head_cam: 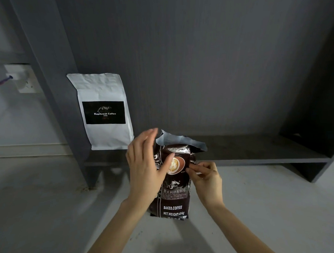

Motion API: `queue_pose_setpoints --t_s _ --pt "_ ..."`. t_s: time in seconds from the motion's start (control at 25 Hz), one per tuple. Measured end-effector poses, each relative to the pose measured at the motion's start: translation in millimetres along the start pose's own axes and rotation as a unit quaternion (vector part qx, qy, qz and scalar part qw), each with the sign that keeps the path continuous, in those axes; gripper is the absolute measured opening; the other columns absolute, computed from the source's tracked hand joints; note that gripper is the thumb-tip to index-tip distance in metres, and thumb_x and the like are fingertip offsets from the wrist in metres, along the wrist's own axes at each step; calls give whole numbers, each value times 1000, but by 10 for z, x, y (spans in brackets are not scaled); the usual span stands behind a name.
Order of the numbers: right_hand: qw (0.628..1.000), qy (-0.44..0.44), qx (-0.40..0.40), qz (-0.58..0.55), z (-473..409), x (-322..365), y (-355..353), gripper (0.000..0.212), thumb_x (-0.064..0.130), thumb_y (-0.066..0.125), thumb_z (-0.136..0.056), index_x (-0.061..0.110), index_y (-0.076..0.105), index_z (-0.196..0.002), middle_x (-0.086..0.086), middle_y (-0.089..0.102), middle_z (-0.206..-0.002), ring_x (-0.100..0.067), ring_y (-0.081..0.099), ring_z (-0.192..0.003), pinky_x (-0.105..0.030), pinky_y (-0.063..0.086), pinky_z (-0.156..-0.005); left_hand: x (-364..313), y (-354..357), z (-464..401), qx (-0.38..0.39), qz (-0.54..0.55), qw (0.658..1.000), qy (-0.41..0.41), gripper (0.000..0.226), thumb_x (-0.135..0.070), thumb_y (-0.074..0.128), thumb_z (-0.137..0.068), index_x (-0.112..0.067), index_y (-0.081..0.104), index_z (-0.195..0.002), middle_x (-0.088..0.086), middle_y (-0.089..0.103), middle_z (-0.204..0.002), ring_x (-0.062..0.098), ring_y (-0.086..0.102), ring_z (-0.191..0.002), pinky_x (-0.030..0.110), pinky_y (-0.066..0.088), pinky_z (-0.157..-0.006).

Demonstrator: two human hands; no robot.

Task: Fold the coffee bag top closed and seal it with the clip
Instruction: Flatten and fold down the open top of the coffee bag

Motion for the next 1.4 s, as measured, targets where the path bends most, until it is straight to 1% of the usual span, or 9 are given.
queue_pose_setpoints --t_s 0.16,0.32,0.52,0.72,1.0,1.08,1.24,1.32,1.4 --pt "998 -47 3 45 28 79 9 13 4 69 -73 7 72 -85 7 55 -79 -10 55 -65 0 41 -60 -462 27 -150 13 -162 971 176 29 -39 56 -78 -25 58 -103 -2 63 -106 16 40 -100 36 26 -84" --pt "996 -69 4 61 61 132 2 13 3 68 -74 8 73 -85 3 64 -83 -14 58 -67 2 40 -61 -577 192 -207 80 -201 960 177 14 -34 67 -73 -23 66 -81 -6 68 -83 19 60 -81 33 24 -79" --pt "994 -82 5 70 84 164 -17 13 4 69 -73 8 73 -84 -10 74 -87 -10 60 -66 5 38 -60 -520 222 -321 131 -133 976 110 12 -29 65 -76 -20 68 -69 -1 68 -66 22 61 -66 33 23 -75" --pt "998 -56 7 34 116 131 25 12 8 70 -73 9 73 -84 -11 75 -82 13 56 -53 3 40 -56 -391 132 -482 135 -89 986 31 16 -28 63 -78 -20 65 -63 -2 67 -62 19 59 -63 29 13 -64" --pt "995 -76 40 53 178 204 108 10 10 65 -78 6 70 -86 -2 70 -76 8 56 -61 3 41 -57 -273 49 -567 130 -42 990 -21 19 -22 62 -75 -17 63 -57 -3 64 -60 9 46 -63 27 15 -68" --pt "993 -85 45 71 190 215 98 6 9 62 -80 7 67 -83 2 65 -72 6 55 -62 2 39 -56 -328 54 -563 155 -19 988 10 19 -23 63 -75 -17 63 -57 -5 63 -60 10 47 -65 30 21 -72" --pt "989 -81 84 88 146 199 98 7 6 55 -83 8 62 -82 -2 67 -80 -12 61 -74 -5 43 -64 -554 101 -503 199 -64 967 147 19 -33 59 -81 -20 67 -71 -5 68 -71 15 51 -76 26 11 -66" --pt "988 -80 88 95 137 177 66 8 6 55 -83 7 62 -87 -6 68 -86 -15 62 -80 -15 47 -71 -570 123 -497 208 -84 961 163 25 -41 53 -83 -21 68 -80 -6 69 -79 15 51 -83 27 11 -67" --pt "988 -84 74 104 124 159 -2 8 7 57 -82 6 63 -87 -8 69 -85 -15 61 -77 -11 44 -68 -534 55 -492 211 -61 964 149 33 -49 45 -84 -25 67 -85 -7 69 -83 13 51 -86 27 16 -72"
Point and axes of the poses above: each hand's wrist, its own z-axis away from the middle knuckle, its own y-axis out of the palm, x = y × z, the point moved 7 cm from there along -z, towards the middle knuckle
